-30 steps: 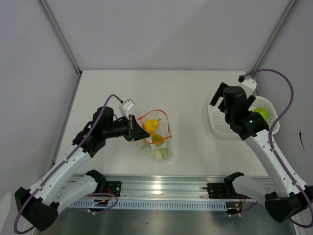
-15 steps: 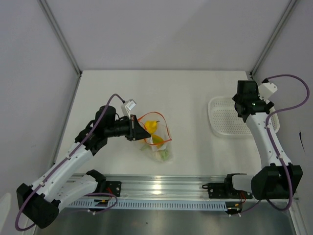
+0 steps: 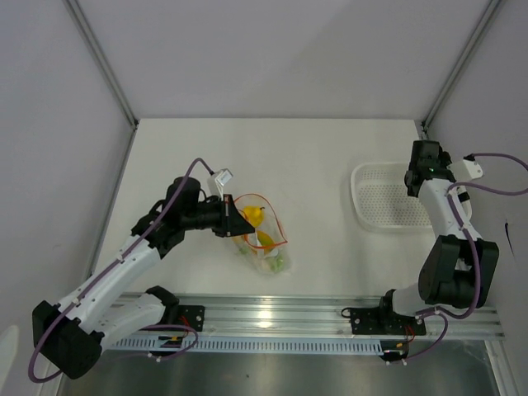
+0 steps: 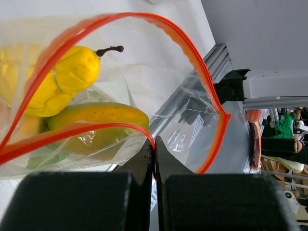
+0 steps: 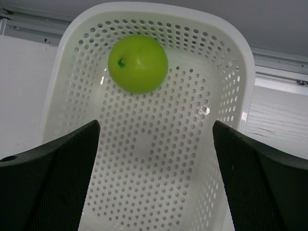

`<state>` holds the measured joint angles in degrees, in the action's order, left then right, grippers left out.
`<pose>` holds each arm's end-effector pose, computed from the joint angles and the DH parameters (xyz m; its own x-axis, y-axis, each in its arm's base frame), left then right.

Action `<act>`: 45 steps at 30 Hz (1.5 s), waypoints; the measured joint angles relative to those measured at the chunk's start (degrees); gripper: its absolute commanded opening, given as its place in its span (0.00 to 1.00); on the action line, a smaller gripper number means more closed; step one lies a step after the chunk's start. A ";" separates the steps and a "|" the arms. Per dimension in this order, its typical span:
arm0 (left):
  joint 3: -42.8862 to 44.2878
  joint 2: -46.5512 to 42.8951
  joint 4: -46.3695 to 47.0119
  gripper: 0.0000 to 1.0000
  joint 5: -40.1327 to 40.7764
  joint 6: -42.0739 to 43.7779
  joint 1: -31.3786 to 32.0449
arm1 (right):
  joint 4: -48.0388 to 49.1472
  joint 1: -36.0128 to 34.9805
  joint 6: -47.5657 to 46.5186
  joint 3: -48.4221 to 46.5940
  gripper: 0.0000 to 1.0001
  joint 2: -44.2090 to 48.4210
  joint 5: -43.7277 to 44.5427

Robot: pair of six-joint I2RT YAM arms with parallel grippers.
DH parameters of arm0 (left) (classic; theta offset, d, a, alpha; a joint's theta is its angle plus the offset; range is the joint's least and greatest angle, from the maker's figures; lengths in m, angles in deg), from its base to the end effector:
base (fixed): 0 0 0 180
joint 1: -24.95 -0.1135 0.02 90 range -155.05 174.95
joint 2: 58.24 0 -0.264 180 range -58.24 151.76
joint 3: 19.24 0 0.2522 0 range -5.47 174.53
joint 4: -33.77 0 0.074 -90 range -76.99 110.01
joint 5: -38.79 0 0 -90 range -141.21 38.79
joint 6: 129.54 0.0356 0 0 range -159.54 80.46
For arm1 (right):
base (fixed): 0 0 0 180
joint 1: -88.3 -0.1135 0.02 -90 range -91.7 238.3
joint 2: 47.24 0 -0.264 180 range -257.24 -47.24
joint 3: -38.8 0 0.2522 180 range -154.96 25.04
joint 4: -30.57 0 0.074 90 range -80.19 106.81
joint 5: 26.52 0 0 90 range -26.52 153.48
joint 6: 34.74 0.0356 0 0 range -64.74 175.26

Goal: Place the food in the zip-top bag and seal the zipper
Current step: Pick up the fake fruit from the bin.

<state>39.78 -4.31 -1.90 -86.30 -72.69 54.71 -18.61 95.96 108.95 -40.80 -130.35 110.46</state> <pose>0.1674 -0.1193 0.2968 -0.8268 -0.0427 -0.5609 0.4583 0.5271 -0.7156 0.2935 -0.0657 0.2820 -0.0396 0.5601 -0.8275 0.9491 0.2800 0.1441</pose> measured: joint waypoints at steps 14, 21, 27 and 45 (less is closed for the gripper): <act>0.00 3.96 4.11 0.01 0.37 -2.64 -0.02 | 18.67 8.63 -7.52 7.08 0.99 -12.76 -7.91; 0.72 6.43 4.79 0.01 0.31 -2.91 0.00 | 20.98 8.22 -9.44 2.80 0.99 -20.48 -10.69; 2.36 8.96 4.74 0.01 -0.11 -2.91 0.00 | 21.20 8.33 -10.19 -0.26 0.99 -22.93 -10.47; 2.01 8.81 7.52 0.01 -1.20 -4.31 -0.02 | 16.17 8.59 -8.26 -8.09 0.99 -29.90 -8.68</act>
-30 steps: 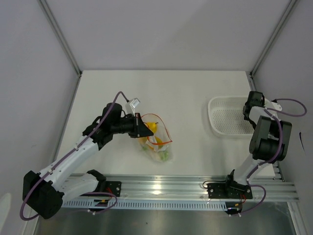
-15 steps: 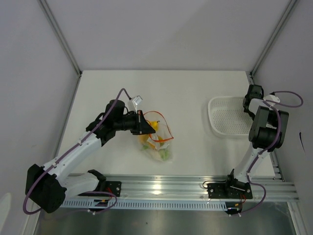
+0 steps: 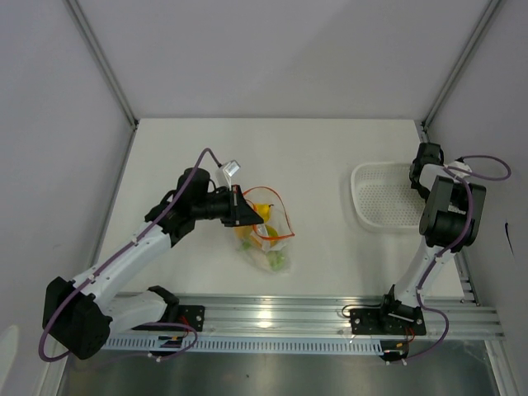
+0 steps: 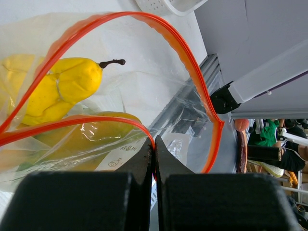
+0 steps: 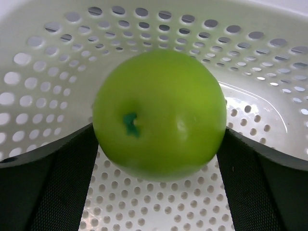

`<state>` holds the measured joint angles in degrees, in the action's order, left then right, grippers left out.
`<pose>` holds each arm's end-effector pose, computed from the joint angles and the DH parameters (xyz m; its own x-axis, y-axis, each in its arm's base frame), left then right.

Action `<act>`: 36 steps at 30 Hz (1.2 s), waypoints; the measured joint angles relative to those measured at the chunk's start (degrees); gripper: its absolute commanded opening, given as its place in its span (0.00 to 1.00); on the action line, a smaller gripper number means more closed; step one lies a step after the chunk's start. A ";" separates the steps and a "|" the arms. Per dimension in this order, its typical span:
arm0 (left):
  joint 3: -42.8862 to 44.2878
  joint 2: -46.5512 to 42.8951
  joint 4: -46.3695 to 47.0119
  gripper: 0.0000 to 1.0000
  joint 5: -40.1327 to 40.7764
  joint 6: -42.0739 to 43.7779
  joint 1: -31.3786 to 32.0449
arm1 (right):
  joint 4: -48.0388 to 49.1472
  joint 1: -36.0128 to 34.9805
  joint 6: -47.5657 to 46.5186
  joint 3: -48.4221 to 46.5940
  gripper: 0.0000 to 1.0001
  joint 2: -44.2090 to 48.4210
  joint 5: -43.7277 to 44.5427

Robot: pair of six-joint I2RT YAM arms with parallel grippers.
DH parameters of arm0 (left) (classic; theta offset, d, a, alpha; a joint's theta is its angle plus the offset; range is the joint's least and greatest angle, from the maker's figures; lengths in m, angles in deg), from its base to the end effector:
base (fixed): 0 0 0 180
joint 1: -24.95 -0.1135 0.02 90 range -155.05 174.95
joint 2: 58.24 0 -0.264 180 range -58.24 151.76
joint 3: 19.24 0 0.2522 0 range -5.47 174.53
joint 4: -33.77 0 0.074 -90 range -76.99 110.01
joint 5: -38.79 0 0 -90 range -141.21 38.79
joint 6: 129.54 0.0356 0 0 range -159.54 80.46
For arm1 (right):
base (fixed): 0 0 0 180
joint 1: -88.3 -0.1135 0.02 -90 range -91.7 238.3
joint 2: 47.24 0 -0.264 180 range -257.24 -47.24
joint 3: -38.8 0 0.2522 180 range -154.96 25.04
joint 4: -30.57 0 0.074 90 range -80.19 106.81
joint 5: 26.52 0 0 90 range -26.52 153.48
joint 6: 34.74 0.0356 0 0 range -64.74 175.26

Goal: Place the food in the zip-top bag and seal the zipper
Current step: Pick up the fake fruit from the bin.

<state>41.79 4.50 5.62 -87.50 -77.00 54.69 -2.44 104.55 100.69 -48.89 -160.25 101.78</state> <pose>0.1981 -0.1375 0.2895 -0.8574 -0.0747 -0.5092 0.4082 0.5036 -0.7614 0.3823 -0.1344 0.1619 -0.1944 0.6390 -0.7442 0.9554 0.2952 0.0038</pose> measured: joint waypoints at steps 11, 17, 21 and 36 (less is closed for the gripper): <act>0.00 0.11 0.02 0.00 -0.55 0.13 0.00 | -0.63 -0.61 -1.77 -4.48 0.99 -2.93 -0.02; 0.00 0.13 -0.07 0.01 -0.59 0.46 0.00 | -0.74 -0.66 -1.90 -6.45 0.99 -3.87 -0.07; 0.00 0.15 -0.11 0.01 -0.98 0.48 0.00 | -0.98 -0.59 -1.75 -6.45 0.85 -4.48 -0.24; -0.02 0.04 -0.72 0.01 -1.90 0.39 -0.02 | 0.11 -1.60 -2.93 -4.37 0.04 -3.43 0.48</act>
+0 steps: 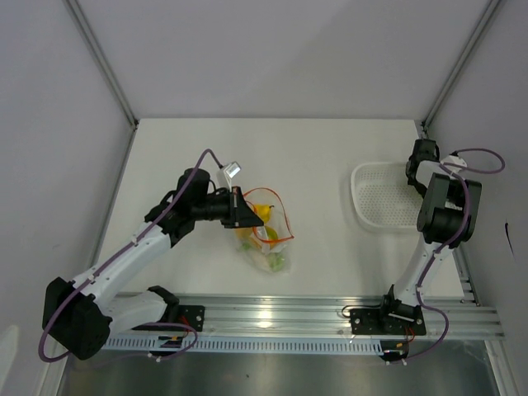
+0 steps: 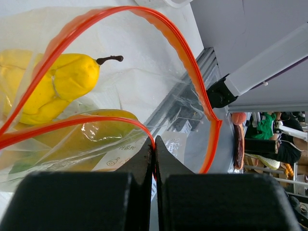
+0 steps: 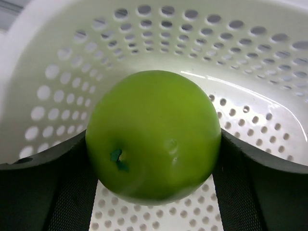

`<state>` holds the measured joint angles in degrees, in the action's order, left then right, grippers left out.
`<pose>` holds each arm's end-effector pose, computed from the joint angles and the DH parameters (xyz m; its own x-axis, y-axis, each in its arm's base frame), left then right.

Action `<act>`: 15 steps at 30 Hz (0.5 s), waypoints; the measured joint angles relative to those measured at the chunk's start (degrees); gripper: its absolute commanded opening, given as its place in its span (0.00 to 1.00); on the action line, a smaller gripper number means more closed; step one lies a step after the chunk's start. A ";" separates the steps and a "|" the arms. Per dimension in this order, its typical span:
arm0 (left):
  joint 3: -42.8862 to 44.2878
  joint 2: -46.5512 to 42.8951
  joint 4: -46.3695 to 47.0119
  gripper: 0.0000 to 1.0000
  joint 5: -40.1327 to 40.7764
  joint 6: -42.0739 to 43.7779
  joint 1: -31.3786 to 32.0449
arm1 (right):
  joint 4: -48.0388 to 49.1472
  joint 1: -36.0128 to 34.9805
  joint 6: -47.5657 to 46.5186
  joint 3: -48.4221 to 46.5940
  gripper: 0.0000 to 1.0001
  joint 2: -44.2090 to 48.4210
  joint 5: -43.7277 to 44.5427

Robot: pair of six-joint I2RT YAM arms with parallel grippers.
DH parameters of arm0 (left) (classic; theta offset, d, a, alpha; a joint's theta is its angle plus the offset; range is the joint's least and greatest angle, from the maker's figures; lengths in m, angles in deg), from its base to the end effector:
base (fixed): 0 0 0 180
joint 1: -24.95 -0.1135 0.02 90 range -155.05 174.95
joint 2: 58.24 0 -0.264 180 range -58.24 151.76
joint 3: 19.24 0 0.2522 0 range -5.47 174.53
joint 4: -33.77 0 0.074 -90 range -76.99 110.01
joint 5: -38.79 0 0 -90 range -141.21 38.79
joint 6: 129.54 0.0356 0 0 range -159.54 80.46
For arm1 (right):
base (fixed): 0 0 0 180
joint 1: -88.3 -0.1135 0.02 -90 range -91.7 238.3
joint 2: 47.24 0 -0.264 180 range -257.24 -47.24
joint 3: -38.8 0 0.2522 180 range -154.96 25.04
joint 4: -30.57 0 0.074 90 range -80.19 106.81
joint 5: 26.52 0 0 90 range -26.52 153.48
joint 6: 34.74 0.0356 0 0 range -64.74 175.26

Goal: Place the food in the zip-top bag and seal the zipper
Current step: Pick up the fake fruit from the bin.

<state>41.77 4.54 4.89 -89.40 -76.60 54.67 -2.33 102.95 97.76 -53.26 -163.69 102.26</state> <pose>0.1967 -0.1376 0.2885 -0.8665 -0.0508 -0.4966 0.4128 0.4866 -0.7700 0.4029 -0.1284 0.1601 -0.2458 0.6086 -0.7545 0.9368 0.3492 -0.0235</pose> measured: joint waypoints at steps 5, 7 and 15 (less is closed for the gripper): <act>-1.31 -1.18 0.87 0.01 -0.83 -0.28 0.00 | -0.24 -1.33 -2.69 3.91 0.00 4.48 -0.44; -2.23 -1.75 1.22 0.01 -1.20 -0.52 0.00 | 0.26 -2.12 -4.90 6.47 0.00 7.87 -1.07; -4.42 -3.58 2.78 0.01 -2.19 -1.86 -0.02 | 0.68 -6.64 -14.43 14.34 0.00 27.04 -11.15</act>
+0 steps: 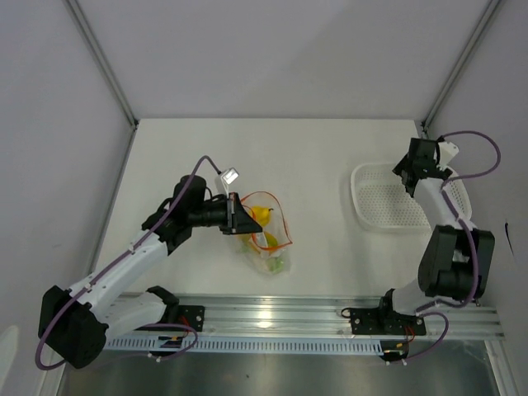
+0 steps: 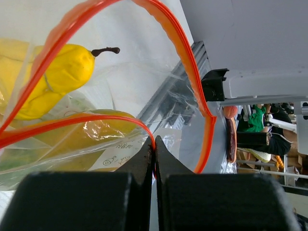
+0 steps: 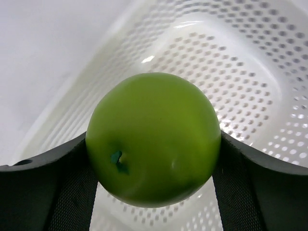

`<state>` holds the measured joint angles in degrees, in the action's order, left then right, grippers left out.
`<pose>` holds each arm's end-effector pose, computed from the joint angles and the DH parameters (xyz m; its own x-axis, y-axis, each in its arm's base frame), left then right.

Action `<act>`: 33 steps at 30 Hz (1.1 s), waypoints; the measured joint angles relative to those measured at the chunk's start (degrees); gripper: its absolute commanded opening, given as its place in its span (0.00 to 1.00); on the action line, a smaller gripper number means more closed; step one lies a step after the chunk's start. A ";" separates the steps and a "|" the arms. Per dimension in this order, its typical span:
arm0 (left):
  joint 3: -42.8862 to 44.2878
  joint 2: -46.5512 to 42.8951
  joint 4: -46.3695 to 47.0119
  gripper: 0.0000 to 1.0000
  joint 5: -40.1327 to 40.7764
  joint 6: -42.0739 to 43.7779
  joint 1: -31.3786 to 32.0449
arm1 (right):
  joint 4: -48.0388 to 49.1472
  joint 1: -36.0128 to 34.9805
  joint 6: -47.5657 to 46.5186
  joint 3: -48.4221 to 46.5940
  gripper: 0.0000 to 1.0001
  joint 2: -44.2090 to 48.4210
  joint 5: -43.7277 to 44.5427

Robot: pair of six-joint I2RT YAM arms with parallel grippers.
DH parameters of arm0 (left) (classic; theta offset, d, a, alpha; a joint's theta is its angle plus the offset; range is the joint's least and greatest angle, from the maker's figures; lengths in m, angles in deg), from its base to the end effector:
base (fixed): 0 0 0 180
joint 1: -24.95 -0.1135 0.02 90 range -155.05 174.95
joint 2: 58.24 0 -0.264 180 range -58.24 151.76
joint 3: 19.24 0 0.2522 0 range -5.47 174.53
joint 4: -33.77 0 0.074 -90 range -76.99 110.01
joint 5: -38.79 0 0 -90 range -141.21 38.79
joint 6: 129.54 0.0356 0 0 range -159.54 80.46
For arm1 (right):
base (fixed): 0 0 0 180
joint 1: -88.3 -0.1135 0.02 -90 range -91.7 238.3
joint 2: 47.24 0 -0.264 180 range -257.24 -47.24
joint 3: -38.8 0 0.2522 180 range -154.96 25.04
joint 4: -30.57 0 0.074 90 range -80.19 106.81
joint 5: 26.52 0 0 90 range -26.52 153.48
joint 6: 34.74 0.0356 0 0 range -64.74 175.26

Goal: Place the food in the zip-top bag and seal the zipper
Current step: Pick up the fake fruit from the bin, then place the fake fruit in the zipper food storage bag.

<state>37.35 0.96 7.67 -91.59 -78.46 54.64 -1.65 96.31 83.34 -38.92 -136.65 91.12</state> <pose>0.1844 -0.1317 0.2802 -0.8718 -0.0538 -0.4869 0.4154 0.4454 -0.7931 0.3347 -0.0638 0.2532 -0.3920 0.4763 -0.7871 0.7242 0.6874 0.0552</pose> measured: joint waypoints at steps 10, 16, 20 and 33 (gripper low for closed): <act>-0.76 -5.29 -0.28 0.00 -0.33 -0.76 0.00 | -4.02 -29.75 -8.79 -1.79 0.00 20.68 -23.37; -1.79 -8.63 0.37 0.01 -0.09 -1.73 0.00 | -11.02 -52.83 -8.76 -14.67 0.00 17.03 -24.65; -4.15 -10.23 1.62 0.01 0.04 -2.71 0.02 | -13.20 -64.67 -7.96 -18.53 0.01 14.40 -23.34; -8.31 -12.79 4.28 0.01 0.68 -4.68 0.02 | -24.94 -74.53 -2.82 -23.82 0.15 3.76 -11.30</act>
<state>29.05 -11.83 11.95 -90.91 -83.14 54.67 -26.59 21.78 80.52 -62.75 -132.89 79.82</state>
